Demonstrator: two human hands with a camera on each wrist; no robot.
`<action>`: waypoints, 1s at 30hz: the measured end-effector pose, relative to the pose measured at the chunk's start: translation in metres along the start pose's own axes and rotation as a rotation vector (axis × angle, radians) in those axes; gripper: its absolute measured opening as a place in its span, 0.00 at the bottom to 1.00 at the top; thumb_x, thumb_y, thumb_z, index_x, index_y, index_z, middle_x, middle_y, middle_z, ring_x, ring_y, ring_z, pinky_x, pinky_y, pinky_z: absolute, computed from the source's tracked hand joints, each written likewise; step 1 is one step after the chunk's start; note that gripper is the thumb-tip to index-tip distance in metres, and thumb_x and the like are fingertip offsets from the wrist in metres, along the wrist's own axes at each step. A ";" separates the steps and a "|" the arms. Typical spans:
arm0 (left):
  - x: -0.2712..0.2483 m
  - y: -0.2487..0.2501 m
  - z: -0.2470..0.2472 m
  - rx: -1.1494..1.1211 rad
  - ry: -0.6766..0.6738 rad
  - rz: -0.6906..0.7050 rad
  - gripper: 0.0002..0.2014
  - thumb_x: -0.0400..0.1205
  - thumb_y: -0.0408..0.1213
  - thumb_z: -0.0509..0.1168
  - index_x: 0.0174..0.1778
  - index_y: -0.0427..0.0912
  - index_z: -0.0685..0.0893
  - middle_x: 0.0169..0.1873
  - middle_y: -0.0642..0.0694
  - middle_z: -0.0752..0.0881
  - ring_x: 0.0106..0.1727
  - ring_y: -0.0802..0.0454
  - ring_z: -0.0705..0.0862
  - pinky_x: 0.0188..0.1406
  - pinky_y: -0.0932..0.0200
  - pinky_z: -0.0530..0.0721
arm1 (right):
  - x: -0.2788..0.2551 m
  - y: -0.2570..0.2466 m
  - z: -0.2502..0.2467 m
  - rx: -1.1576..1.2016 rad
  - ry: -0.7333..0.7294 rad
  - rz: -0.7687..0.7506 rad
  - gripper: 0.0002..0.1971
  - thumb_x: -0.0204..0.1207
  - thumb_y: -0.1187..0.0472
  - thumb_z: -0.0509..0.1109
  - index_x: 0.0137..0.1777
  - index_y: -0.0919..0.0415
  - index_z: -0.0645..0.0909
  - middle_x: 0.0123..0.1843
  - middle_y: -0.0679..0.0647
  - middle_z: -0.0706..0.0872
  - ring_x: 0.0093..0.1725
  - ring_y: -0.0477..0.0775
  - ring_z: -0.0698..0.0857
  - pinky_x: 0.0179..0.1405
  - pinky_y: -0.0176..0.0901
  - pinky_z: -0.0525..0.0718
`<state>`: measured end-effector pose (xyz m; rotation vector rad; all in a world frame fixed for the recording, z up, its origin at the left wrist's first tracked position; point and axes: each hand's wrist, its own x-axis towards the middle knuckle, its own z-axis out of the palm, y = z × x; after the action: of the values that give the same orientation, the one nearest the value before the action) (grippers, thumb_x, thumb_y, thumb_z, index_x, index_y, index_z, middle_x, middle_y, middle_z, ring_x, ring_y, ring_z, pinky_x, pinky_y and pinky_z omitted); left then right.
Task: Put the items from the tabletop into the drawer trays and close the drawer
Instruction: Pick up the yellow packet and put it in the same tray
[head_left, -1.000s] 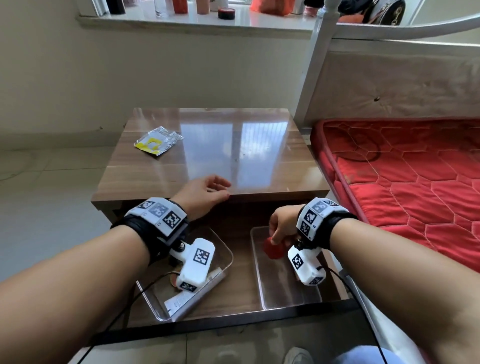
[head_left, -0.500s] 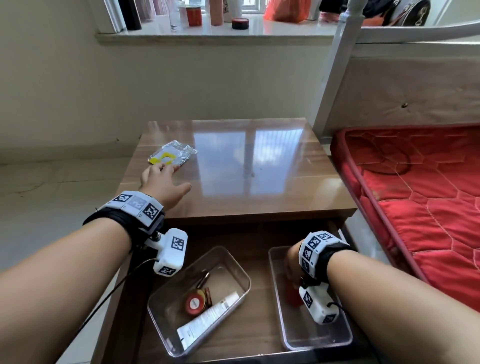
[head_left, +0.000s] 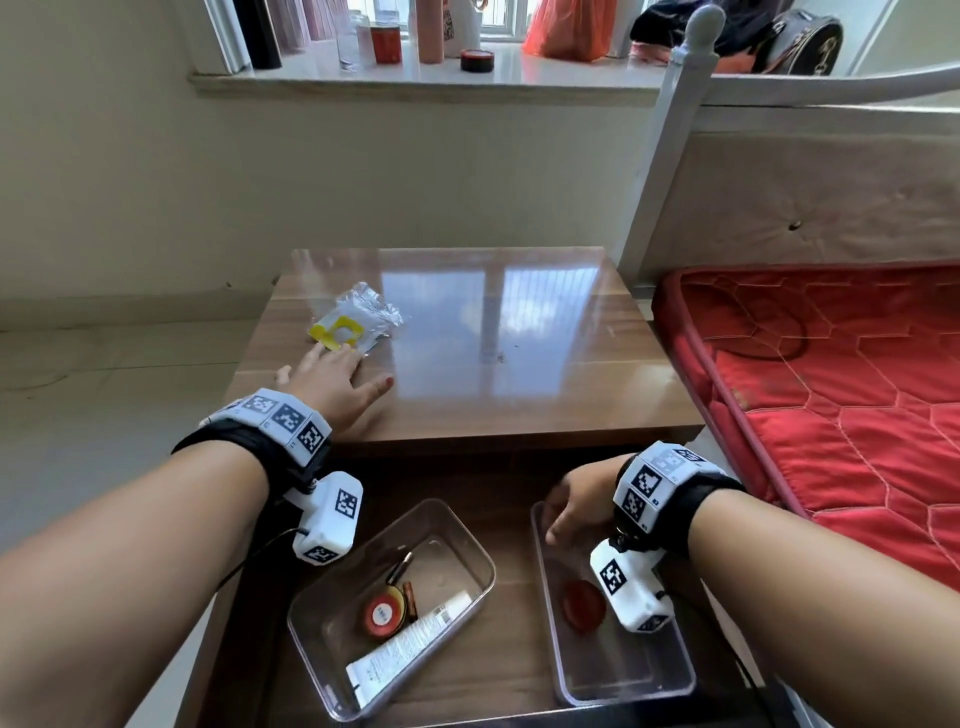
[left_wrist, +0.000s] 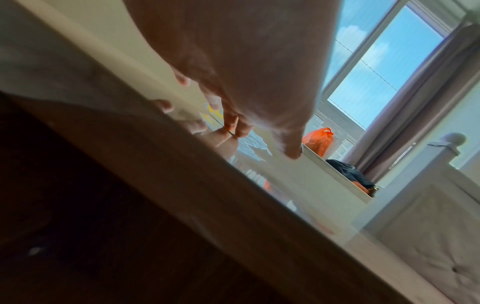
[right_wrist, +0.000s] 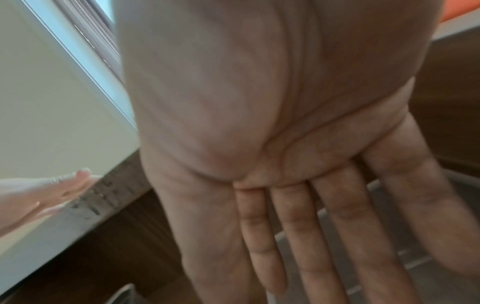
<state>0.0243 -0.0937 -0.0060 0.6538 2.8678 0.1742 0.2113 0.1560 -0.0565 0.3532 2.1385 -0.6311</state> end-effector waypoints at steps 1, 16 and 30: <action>-0.005 0.002 0.000 -0.003 0.016 0.040 0.32 0.79 0.65 0.52 0.76 0.51 0.69 0.81 0.51 0.66 0.84 0.49 0.58 0.79 0.32 0.58 | -0.003 -0.001 0.000 0.036 0.007 -0.020 0.10 0.73 0.55 0.75 0.52 0.57 0.88 0.28 0.45 0.88 0.26 0.37 0.86 0.33 0.33 0.87; -0.077 0.032 0.021 -0.011 0.217 0.377 0.25 0.71 0.41 0.75 0.65 0.49 0.84 0.54 0.41 0.86 0.52 0.36 0.87 0.53 0.47 0.84 | -0.047 -0.011 -0.004 0.239 0.326 -0.182 0.08 0.74 0.65 0.74 0.40 0.50 0.81 0.33 0.45 0.86 0.29 0.39 0.84 0.32 0.32 0.78; -0.109 0.078 0.013 -0.694 0.126 0.379 0.05 0.80 0.39 0.68 0.48 0.48 0.88 0.42 0.46 0.89 0.40 0.47 0.86 0.48 0.54 0.85 | -0.075 -0.013 -0.010 0.500 0.597 -0.385 0.23 0.71 0.56 0.79 0.64 0.51 0.75 0.56 0.52 0.84 0.53 0.51 0.85 0.56 0.45 0.81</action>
<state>0.1564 -0.0708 0.0114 1.0251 2.4844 1.2250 0.2434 0.1487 0.0125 0.4399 2.6215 -1.4403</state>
